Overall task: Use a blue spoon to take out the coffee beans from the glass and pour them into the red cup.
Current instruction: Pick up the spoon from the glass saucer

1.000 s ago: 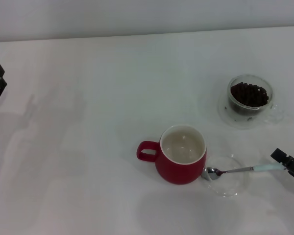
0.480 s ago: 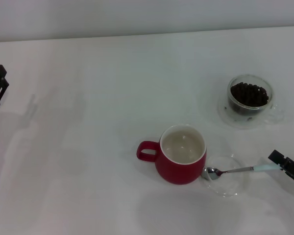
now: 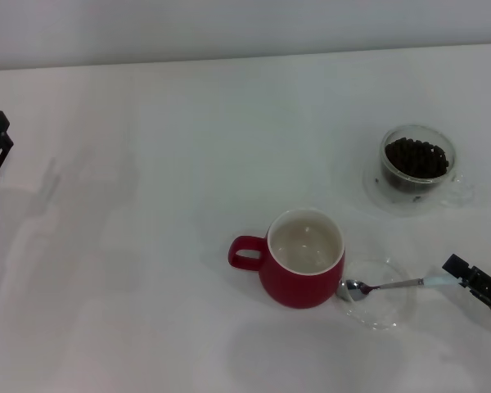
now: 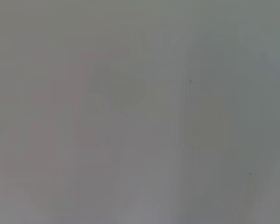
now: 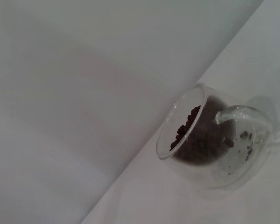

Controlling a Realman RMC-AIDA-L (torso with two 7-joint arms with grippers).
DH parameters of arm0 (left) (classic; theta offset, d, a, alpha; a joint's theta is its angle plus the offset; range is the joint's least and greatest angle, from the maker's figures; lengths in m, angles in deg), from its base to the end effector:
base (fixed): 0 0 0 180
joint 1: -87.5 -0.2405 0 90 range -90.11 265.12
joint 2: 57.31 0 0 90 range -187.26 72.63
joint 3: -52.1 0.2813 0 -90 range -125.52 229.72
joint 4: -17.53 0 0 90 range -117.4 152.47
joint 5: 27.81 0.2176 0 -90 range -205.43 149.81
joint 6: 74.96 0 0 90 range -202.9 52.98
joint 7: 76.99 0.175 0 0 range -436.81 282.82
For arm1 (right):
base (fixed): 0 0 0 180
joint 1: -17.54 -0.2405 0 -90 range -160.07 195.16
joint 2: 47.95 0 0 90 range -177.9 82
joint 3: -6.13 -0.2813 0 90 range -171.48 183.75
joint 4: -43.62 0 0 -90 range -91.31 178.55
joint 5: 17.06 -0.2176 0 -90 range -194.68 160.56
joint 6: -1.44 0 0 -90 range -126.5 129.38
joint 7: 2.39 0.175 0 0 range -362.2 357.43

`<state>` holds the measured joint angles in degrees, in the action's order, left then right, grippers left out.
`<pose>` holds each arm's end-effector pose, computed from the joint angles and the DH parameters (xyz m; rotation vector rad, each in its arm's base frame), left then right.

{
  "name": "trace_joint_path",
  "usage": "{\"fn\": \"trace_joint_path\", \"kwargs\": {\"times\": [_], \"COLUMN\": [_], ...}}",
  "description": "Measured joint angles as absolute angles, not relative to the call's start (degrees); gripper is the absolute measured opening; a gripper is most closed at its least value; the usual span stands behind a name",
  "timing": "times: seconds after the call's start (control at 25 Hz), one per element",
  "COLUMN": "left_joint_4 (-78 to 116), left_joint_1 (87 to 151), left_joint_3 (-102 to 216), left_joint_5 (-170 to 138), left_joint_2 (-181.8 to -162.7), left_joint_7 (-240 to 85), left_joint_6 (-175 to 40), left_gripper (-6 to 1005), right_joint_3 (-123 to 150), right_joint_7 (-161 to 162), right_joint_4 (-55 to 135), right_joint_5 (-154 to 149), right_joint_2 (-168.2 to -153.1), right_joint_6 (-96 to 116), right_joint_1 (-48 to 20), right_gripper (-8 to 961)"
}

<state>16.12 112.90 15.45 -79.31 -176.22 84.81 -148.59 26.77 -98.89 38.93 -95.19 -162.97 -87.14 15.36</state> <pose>-0.3531 0.3578 -0.0326 -1.7152 -0.5274 -0.7591 0.4193 0.1700 -0.0430 -1.6461 1.7006 1.1884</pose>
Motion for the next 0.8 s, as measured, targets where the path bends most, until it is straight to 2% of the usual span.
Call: {"fn": "trace_joint_path", "kwargs": {"times": [0.8], "left_joint_4": [16.3], "left_joint_1": [112.8], "left_joint_3": [15.7], "left_joint_5": [-79.0], "left_joint_2": [-176.32], "left_joint_7": [84.8], "left_joint_6": [-148.5], "left_gripper": [730], "right_joint_3": [27.1], "right_joint_7": [-98.9], "right_joint_4": [38.8], "right_joint_5": [-94.6], "right_joint_2": [-162.84], "right_joint_6": [-85.9], "right_joint_1": [15.5], "right_gripper": [656]}}
